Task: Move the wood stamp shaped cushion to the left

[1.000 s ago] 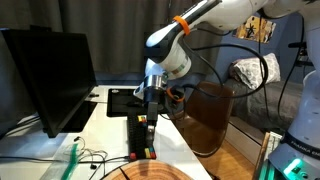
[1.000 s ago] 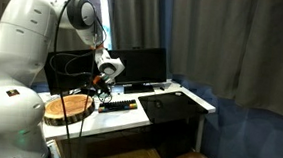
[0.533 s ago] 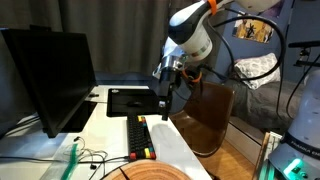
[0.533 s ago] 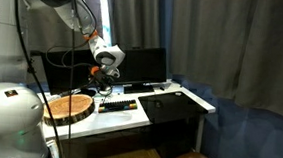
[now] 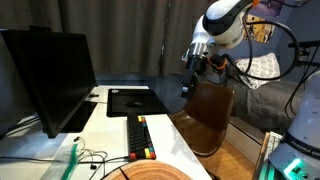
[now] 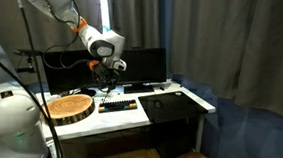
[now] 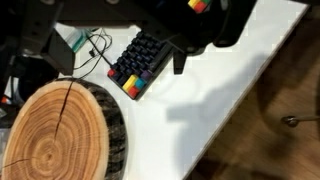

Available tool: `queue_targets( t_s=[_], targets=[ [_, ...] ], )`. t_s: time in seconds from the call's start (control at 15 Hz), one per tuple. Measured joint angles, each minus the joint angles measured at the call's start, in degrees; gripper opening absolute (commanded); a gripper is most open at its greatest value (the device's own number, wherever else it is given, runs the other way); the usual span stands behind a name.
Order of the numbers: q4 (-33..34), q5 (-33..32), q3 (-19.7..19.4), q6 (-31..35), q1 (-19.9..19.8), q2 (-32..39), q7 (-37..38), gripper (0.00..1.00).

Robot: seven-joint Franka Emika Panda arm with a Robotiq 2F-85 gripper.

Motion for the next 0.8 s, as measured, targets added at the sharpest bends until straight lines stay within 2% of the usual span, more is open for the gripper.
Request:
queue_targets(
  t_s=[0.13,0.27,0.6,0.8],
  targets=[
    [-2.25,-4.95,-0.57,2.26,-0.71,-4.16,3.59,1.00],
    [-3.69,-7.09,-0.71,2.99,-1.00,-6.92,5.43,1.00],
    [-4.41,-7.33,-0.91,3.29,-0.78,-7.80,5.82,1.00],
    [-4.38,-7.49,-3.04,3.30,0.01,-7.81,5.10,1.00]
  ],
)
